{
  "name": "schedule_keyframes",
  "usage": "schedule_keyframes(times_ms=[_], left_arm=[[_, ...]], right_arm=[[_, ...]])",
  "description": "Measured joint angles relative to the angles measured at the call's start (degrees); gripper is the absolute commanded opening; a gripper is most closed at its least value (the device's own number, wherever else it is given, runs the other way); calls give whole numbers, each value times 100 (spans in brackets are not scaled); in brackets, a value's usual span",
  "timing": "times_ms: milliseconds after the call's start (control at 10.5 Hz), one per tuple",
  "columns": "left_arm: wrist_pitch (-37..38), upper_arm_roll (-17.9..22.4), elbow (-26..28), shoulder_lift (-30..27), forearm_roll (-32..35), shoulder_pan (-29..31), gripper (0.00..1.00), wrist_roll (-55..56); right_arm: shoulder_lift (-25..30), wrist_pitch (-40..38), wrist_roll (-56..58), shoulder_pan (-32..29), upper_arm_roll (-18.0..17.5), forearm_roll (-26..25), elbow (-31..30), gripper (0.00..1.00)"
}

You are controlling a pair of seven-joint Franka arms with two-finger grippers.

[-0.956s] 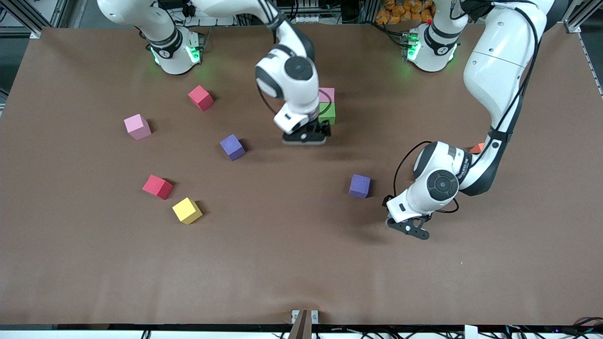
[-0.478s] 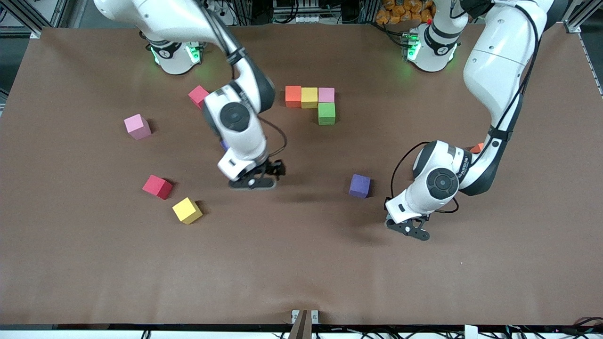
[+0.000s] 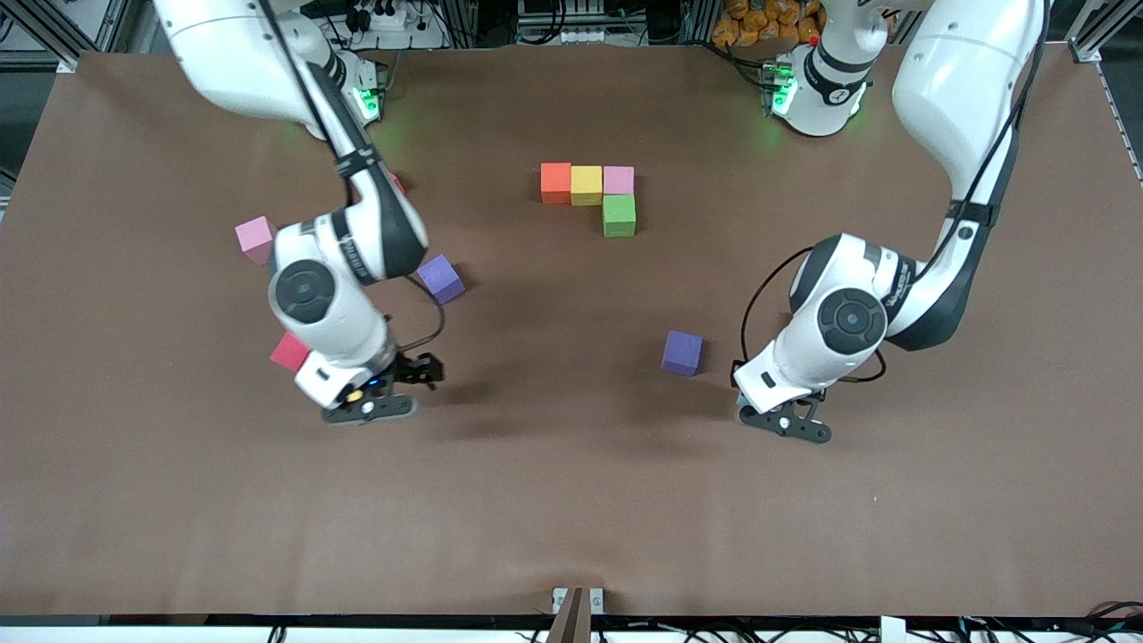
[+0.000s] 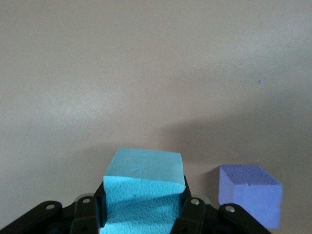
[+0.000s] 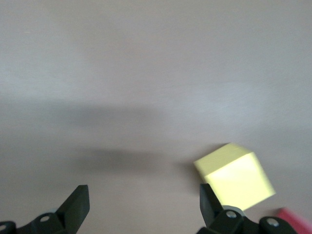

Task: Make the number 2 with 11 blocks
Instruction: 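Grasp the yellow cube with the right gripper while the left gripper carries cyan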

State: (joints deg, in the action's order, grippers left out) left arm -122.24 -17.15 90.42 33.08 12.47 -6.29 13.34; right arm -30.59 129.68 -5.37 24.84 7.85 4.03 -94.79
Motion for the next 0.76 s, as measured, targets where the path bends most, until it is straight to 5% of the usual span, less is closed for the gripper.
schedule_keyframes(times_ms=[764], left_arm=[[824, -878, 0, -552, -249, -24, 13, 2840]], right_arm=[[-189, -48, 2780, -495, -4, 0, 15, 100]])
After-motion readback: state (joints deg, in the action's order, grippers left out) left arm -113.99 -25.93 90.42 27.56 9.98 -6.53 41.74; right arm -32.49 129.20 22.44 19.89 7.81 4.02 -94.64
